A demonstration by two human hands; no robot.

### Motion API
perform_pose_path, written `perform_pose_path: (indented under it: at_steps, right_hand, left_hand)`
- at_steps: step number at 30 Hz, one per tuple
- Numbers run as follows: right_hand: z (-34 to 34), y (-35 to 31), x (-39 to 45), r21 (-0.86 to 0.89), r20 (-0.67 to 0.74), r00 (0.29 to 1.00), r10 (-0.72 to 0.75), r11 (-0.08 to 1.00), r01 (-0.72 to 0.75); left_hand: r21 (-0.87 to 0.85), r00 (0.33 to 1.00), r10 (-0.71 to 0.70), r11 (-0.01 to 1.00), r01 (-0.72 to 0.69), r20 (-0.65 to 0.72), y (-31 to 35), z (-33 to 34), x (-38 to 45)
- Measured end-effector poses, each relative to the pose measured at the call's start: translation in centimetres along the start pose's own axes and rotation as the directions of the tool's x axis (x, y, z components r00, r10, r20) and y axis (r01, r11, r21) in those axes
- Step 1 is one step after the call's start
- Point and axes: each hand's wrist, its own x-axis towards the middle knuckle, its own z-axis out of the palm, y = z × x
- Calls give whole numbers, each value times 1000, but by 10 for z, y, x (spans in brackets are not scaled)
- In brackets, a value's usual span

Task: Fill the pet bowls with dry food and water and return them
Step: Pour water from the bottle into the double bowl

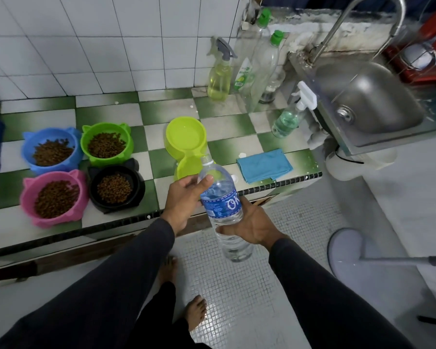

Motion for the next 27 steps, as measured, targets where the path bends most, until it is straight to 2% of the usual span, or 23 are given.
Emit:
perform_pose_path:
  at_steps: [3,15,27]
  right_hand:
    - [-5,-6,3,31,-2,1000,-23,999,24]
    - [-27,-34,30,-47,-30,999,-42,998,41]
    - [-44,-54,54,-115,-16,1000,16,993,-18]
  left_hand:
    - [-10,1000,24,1000,-23,14,10,0,1]
    - [-20,999,32,999,-31,21,49,5,24]
    - [-33,1000,5,999,-4,16,62,1,53]
